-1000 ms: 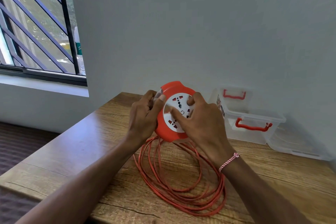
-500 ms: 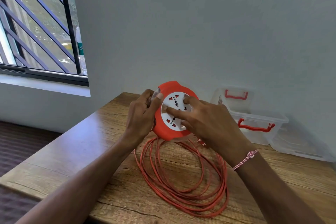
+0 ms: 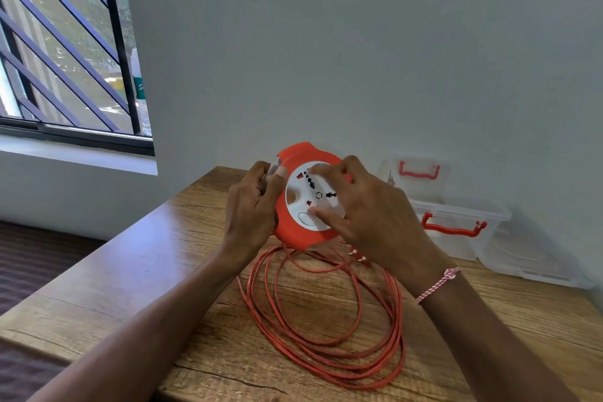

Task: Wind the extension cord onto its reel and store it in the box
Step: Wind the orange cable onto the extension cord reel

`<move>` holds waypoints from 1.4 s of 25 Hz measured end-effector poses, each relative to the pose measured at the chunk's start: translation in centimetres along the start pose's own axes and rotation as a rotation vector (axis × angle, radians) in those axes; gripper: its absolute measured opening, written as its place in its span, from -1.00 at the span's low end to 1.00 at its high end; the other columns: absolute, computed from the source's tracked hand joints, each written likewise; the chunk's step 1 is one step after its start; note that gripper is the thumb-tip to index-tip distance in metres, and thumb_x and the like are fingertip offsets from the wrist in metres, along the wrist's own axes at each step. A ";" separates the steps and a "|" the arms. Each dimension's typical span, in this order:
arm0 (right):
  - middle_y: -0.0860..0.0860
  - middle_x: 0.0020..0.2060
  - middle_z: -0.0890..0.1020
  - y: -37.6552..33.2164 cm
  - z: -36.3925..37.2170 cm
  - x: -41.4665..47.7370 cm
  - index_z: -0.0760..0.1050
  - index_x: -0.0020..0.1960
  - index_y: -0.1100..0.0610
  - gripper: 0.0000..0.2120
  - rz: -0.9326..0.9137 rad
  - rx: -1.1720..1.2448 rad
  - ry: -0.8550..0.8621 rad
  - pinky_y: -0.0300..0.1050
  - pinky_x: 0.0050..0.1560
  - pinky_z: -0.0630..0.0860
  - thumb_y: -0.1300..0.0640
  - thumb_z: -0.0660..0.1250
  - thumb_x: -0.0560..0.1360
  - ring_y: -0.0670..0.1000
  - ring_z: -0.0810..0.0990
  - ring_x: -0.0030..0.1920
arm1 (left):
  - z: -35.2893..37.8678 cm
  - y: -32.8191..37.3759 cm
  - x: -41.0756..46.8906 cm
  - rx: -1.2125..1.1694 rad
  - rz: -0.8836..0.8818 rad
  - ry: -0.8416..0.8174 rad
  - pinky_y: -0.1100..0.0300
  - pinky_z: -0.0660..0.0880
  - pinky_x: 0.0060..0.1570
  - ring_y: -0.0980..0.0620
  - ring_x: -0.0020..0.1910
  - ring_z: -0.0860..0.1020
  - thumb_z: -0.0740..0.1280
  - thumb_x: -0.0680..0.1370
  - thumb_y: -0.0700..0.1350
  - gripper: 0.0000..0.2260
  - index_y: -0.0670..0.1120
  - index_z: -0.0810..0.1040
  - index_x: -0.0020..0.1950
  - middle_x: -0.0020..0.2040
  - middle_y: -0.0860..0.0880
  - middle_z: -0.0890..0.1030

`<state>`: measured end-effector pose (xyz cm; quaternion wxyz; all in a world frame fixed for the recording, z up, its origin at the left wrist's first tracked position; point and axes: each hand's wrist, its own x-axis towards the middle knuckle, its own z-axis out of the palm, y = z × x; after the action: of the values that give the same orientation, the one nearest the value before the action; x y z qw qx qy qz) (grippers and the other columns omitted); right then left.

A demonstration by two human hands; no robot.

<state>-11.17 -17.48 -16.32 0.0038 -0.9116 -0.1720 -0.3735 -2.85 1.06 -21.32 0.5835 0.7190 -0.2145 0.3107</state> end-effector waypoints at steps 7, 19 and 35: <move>0.13 0.32 0.61 0.7 -0.2 0.0 0.32 0.55 -0.18 -0.33 -0.193 -0.297 -0.100 0.06 -0.32 0.64 -0.06 0.51 0.51 0.16 0.69 0.13 | -0.3 -0.1 0.0 -0.022 -0.027 -0.045 -0.28 0.58 -0.44 -0.20 -0.35 0.71 0.24 0.62 0.26 -0.53 -0.17 0.53 -0.03 -0.28 -0.18 0.67; 0.02 -0.09 0.74 0.4 0.3 -0.4 0.44 0.46 -0.20 -0.43 -0.211 -0.199 -0.011 -0.18 -0.29 0.41 -0.29 0.40 0.50 0.08 0.69 -0.27 | -0.2 -0.1 -0.1 -0.021 0.002 -0.060 -0.20 0.52 -0.48 -0.21 -0.38 0.64 0.26 0.63 0.26 -0.54 -0.15 0.55 -0.08 -0.32 -0.16 0.63; 0.06 0.27 0.54 0.7 0.6 0.0 0.35 0.47 -0.13 -0.52 -0.150 -0.062 0.051 -0.13 -0.44 0.56 -0.15 0.33 0.59 0.06 0.69 -0.04 | -0.1 0.6 -0.1 -0.042 -0.022 0.078 -0.21 0.58 -0.41 -0.16 -0.36 0.64 0.23 0.63 0.28 -0.55 -0.13 0.53 -0.02 -0.24 -0.12 0.62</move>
<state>-10.54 -18.06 -16.70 -0.0480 -0.8859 -0.2282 -0.4011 -3.39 1.01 -20.96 0.6098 0.6963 -0.1899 0.3275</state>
